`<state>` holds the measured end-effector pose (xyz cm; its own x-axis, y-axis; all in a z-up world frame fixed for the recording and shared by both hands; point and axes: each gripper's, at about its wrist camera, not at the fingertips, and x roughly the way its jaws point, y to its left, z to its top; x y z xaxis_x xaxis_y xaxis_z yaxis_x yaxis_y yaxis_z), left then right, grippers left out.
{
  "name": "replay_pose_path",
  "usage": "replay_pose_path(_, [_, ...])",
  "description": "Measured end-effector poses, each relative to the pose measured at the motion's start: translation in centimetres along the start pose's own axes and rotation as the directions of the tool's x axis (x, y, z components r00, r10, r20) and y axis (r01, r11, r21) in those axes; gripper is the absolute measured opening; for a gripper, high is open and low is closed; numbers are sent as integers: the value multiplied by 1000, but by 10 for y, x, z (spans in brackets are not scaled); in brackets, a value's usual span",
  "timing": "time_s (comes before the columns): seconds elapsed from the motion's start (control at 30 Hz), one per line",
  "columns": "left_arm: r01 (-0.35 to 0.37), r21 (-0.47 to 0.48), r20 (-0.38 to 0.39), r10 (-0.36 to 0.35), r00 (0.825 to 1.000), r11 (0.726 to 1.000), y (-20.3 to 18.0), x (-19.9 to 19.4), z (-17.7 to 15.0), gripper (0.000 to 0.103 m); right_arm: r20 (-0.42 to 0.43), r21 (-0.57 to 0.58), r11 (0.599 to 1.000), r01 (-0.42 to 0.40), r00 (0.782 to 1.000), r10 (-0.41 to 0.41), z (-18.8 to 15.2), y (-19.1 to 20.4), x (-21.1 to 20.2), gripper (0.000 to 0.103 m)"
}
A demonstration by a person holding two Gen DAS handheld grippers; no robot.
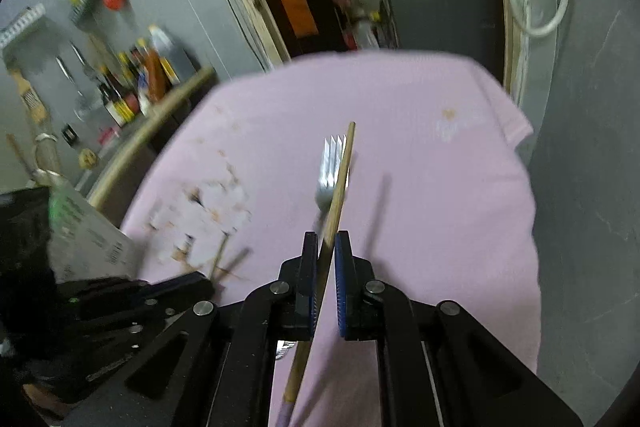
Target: Organize utensils
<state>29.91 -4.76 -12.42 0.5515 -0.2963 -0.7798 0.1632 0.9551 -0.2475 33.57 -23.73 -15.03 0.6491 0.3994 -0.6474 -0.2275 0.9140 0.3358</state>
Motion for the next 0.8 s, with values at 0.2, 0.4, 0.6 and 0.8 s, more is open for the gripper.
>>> replay_pose_path(0.2, [34,31,50,-35,998,999,-3,-33,1,4,81,1,1000,-19,997,19,7,9,-33,6])
replay_pose_path(0.4, [57,49,89,-61,994,997,-2,-61,0,1,143,-6,1000,-26,989,26,2,15,-65,6])
replay_pose_path(0.6, [72,81,104,-80,991,994,2,-74,-4,1,160,-15,1000,-12,987,14,-2,28,-80,6])
replay_pose_path(0.8, [42,65,-10,-41,999,997,10,-44,-13,1,152,-5,1000,19,988,-18,-12,34,-80,6])
